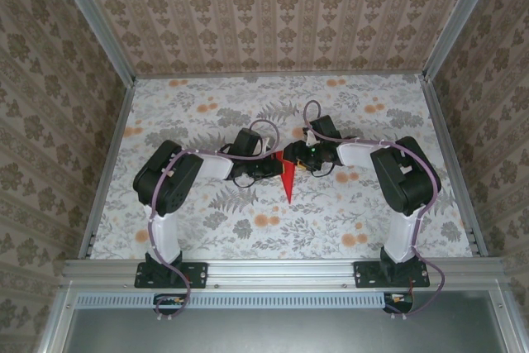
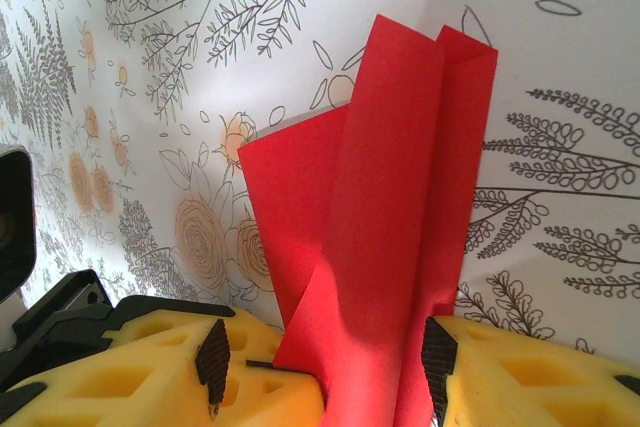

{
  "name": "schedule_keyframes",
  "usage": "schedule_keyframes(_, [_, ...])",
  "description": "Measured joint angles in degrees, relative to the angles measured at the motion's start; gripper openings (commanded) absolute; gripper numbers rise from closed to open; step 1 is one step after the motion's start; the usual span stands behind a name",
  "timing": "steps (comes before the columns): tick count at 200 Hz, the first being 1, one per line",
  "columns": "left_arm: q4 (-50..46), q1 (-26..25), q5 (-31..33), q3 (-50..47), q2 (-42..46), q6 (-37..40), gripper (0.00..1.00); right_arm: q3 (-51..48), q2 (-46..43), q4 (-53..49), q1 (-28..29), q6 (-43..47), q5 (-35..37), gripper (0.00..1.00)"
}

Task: Fold a paper plane with a square sheet of paper (fold left side to right side)
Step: Fold the wing for the fifth time at the center of the table.

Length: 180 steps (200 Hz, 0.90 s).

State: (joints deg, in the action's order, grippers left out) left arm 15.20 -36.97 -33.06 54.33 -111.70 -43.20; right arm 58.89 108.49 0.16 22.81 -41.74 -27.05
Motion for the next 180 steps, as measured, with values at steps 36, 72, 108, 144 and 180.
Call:
schedule_keyframes(36, [-0.04, 0.22, 0.00, 0.00, 0.00, 0.00, 0.00, 0.00, -0.11, 0.00, -0.13, 0.22, -0.09, 0.58])
schedule_keyframes(72, [-0.11, 0.22, 0.02, 0.00, 0.00, 0.02, 0.00, -0.61, -2.58, -0.81, -1.27, 1.16, 0.22, 0.54])
schedule_keyframes(108, [-0.24, 0.22, 0.09, 0.00, 0.00, 0.00, 0.00, -0.61, -4.90, -0.26, -1.77, 1.31, 0.20, 0.32])
schedule_keyframes(144, [-0.79, 0.22, 0.28, 0.22, 0.00, 0.00, 0.00, -0.59, -3.80, -0.15, -1.60, 1.11, -0.22, 0.18])
schedule_keyframes(180, [-1.64, 0.20, 0.50, 0.59, 0.00, 0.00, 0.00, -0.33, -0.76, -0.24, -1.36, 1.11, -0.42, 0.17])
